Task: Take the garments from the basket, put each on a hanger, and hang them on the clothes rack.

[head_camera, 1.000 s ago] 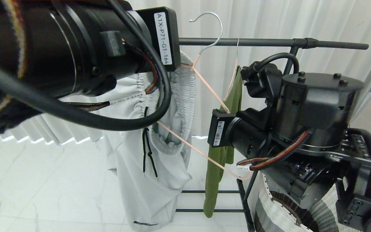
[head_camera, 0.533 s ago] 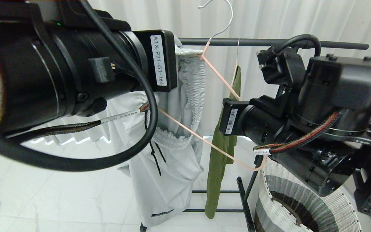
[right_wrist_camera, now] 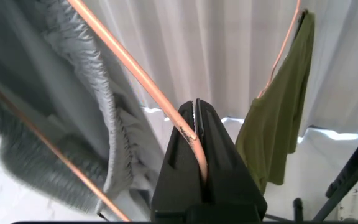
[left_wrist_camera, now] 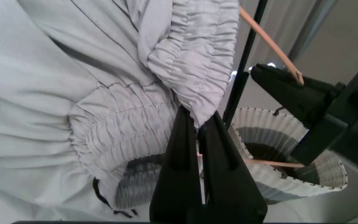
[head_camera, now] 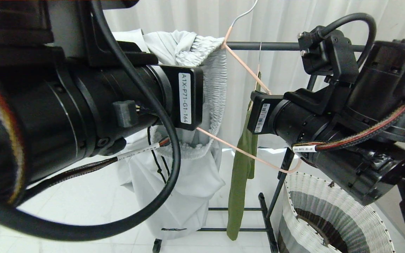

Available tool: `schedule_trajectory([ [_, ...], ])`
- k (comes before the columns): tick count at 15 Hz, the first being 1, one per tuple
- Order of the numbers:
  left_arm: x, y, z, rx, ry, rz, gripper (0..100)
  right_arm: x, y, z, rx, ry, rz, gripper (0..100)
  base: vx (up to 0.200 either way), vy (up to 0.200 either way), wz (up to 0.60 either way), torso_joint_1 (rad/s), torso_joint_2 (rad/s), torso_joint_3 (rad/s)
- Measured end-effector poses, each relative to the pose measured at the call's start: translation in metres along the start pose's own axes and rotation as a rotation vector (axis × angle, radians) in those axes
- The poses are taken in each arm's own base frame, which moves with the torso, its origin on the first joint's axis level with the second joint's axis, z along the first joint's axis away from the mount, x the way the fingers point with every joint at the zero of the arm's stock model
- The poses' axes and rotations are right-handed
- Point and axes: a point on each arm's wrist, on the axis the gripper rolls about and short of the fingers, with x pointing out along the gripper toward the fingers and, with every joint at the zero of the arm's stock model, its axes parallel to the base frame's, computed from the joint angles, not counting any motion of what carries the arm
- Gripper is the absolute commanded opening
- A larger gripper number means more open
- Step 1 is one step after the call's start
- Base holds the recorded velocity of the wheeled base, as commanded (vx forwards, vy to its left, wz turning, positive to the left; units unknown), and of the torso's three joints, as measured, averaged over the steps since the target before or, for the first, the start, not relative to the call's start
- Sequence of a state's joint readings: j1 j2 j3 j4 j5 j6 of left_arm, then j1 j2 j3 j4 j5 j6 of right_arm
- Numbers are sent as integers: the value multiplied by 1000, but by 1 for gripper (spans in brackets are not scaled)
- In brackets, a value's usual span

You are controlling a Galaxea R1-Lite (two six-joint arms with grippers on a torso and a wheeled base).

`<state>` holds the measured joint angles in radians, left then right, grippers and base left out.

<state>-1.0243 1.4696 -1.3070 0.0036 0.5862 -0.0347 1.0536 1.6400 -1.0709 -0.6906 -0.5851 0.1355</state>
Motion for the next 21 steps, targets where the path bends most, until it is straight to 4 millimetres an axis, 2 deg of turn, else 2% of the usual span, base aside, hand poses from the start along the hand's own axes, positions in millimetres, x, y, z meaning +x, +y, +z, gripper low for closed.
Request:
schedule_trajectory([
  [3,0,-1,-2,6,7,-3,0,-1,0,4,-3,-13,2,0,0,0,0,0,0,0],
  [4,0,-1,-2,6,7,-3,100,-2,0,4,-9,-14,2,0,0,0,0,0,0,0],
  [11,0,-1,-5,10,15,-5,100,-4,-1,15,-46,-96,7,0,0,0,0,0,0,0],
  [14,-4,1,-10,19,27,-7,100,0,-7,16,-81,-105,-17,0,0,0,0,0,0,0],
  [17,-20,12,-22,69,43,-7,100,5,-18,18,-120,-111,-40,0,0,0,0,0,0,0],
  [21,-54,37,-33,229,20,-49,100,-1,-33,12,-202,-81,6,0,0,0,0,0,0,0],
])
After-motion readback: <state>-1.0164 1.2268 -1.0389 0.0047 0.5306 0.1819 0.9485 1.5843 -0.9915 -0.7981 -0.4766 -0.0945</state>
